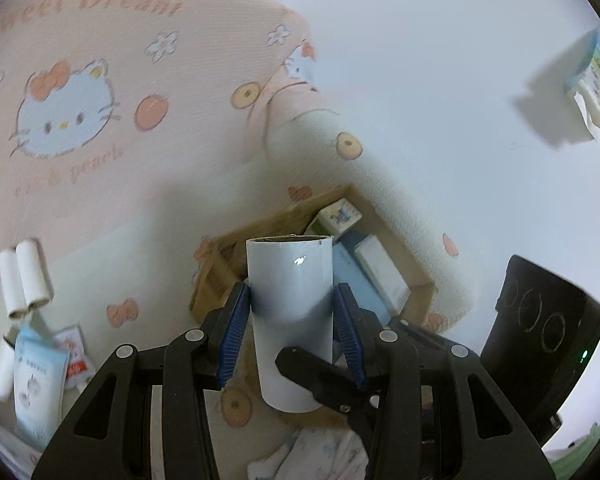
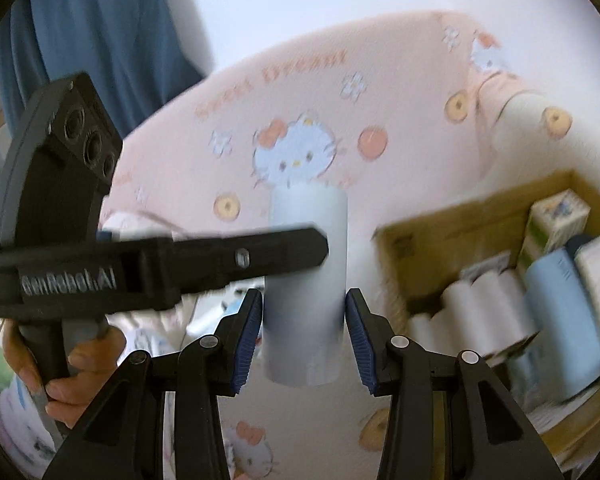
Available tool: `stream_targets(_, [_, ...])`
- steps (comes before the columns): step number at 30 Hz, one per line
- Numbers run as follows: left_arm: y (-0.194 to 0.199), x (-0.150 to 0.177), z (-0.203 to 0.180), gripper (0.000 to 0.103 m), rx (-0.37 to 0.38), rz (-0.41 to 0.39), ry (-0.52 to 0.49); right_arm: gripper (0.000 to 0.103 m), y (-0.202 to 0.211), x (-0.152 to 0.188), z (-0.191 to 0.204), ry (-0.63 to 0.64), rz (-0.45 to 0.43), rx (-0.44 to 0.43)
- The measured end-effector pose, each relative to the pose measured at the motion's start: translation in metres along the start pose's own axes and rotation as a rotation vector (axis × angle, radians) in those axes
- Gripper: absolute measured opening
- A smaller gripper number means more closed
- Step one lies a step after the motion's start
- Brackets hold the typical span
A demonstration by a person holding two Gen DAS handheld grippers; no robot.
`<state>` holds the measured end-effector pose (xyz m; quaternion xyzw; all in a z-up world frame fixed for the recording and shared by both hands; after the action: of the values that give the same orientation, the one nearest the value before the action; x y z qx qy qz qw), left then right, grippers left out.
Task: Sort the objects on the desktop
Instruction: 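Lower the right gripper's tube into the box while the left gripper lowers its tube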
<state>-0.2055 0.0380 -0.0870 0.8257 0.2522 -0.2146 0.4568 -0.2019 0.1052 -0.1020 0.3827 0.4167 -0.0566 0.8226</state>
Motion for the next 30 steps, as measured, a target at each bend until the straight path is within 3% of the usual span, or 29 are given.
stream_targets(4, [-0.013, -0.018, -0.016, 0.047, 0.094, 0.022, 0.047, 0.04, 0.009, -0.021, -0.017, -0.002, -0.008, 0.011])
stream_targets(6, [-0.022, -0.026, -0.023, 0.047, 0.09, 0.03, 0.032, 0.04, 0.01, -0.031, -0.029, 0.0, -0.006, 0.031])
stream_targets(11, [-0.049, -0.033, -0.037, 0.047, 0.001, 0.073, -0.066, 0.04, 0.002, -0.041, -0.054, -0.002, 0.034, 0.069])
stream_targets(20, [-0.096, -0.026, -0.039, 0.047, -0.092, 0.201, -0.082, 0.04, -0.019, -0.031, -0.098, -0.095, 0.136, 0.018])
stream_targets(30, [-0.15, -0.011, -0.015, 0.047, -0.191, 0.399, 0.033, 0.04, -0.056, -0.005, -0.132, -0.188, 0.329, -0.052])
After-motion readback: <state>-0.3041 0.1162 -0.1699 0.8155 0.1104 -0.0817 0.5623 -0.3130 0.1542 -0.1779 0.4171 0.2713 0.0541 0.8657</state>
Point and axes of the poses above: each gripper's, at about its wrist camera, not at the fingertips, and y roughly against the way its jaws point, z to its left, x to its underside, the point moved 9 cm from there along -y, roughly the way its jaws point, and after that the axes turned 1 degree about x, right-handed, at the moved point
